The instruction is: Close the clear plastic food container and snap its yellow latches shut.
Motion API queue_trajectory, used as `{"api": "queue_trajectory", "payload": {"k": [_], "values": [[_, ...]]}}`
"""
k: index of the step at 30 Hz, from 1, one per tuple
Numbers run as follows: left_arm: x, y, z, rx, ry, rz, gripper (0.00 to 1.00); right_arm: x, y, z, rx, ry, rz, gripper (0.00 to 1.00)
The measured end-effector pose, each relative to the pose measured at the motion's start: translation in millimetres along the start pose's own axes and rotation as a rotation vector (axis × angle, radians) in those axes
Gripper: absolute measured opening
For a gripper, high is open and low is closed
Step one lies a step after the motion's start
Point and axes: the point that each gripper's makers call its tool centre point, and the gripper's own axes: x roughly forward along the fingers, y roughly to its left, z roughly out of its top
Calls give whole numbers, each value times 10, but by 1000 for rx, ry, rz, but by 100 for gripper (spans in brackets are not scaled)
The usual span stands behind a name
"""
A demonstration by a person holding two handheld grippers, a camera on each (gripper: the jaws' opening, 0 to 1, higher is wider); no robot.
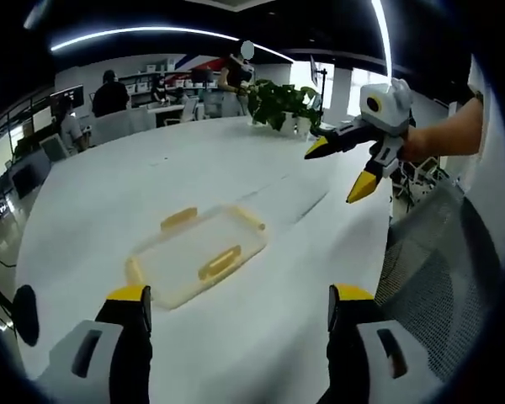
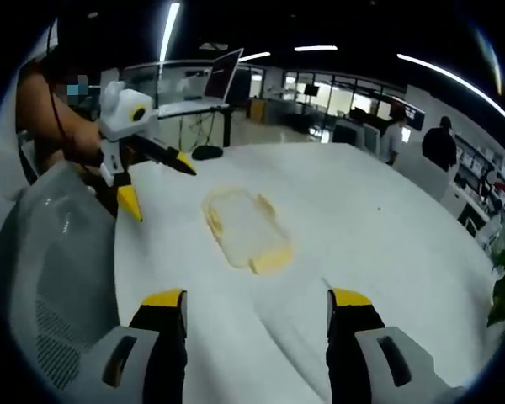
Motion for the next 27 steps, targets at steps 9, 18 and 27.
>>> {"api": "queue_trajectory", "payload": {"k": [9,18,27], "values": [[45,63,-17,28,25,-8,86,80,-4,16,-19,12,19,67],[86,122,-24,53,45,-21,85,178,-74,120,-32,10,31,66],[87,236,-32,86,65,-15,83,311,-94,211,-67,22,57,63]]}}
